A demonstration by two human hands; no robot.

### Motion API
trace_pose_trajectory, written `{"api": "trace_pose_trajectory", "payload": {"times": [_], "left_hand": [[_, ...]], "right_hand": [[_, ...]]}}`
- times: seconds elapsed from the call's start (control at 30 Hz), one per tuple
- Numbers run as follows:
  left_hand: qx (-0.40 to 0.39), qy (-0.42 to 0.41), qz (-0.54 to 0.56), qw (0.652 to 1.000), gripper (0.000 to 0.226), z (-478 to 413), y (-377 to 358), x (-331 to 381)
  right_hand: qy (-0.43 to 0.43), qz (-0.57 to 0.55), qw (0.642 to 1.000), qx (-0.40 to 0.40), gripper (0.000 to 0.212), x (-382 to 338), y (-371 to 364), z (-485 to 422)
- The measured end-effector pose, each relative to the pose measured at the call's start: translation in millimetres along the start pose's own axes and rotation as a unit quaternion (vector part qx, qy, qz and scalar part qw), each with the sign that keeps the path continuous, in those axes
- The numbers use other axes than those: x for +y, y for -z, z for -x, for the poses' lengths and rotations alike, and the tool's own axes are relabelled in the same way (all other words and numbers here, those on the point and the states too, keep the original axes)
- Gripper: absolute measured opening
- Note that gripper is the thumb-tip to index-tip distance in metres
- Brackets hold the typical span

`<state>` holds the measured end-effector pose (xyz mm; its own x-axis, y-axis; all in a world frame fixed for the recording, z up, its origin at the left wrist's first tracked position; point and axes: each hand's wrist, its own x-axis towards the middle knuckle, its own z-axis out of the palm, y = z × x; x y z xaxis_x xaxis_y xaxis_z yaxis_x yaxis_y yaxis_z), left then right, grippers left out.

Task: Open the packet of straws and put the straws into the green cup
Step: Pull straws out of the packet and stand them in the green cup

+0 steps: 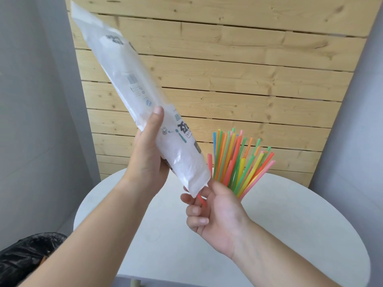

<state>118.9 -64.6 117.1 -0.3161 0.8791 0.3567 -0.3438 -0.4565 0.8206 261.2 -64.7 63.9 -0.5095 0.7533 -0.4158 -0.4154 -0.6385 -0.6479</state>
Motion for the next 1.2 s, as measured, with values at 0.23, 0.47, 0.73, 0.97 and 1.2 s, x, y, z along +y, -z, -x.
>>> {"api": "trace_pose_trajectory", "payload": {"times": [0.23,0.47,0.73,0.97,1.2], "left_hand": [[0.106,0.037,0.106,0.988,0.041,-4,13,4],[0.216,0.125,0.285,0.925,0.060,-14,38,-14],[0.293,0.153,0.354,0.875,0.064,-16,56,-25],[0.286,0.141,0.304,0.898,0.053,-13,47,-28],[0.268,0.149,0.273,0.912,0.041,-5,29,-28]], "right_hand": [[0.145,0.084,0.986,0.021,0.009,-18,-3,13],[0.389,0.244,0.887,0.053,0.009,-72,-15,39],[0.519,0.433,0.716,0.176,0.025,-144,-2,69],[0.493,0.510,0.659,0.249,0.034,-179,17,65],[0.393,0.676,0.596,0.183,0.036,-153,7,38]]}}
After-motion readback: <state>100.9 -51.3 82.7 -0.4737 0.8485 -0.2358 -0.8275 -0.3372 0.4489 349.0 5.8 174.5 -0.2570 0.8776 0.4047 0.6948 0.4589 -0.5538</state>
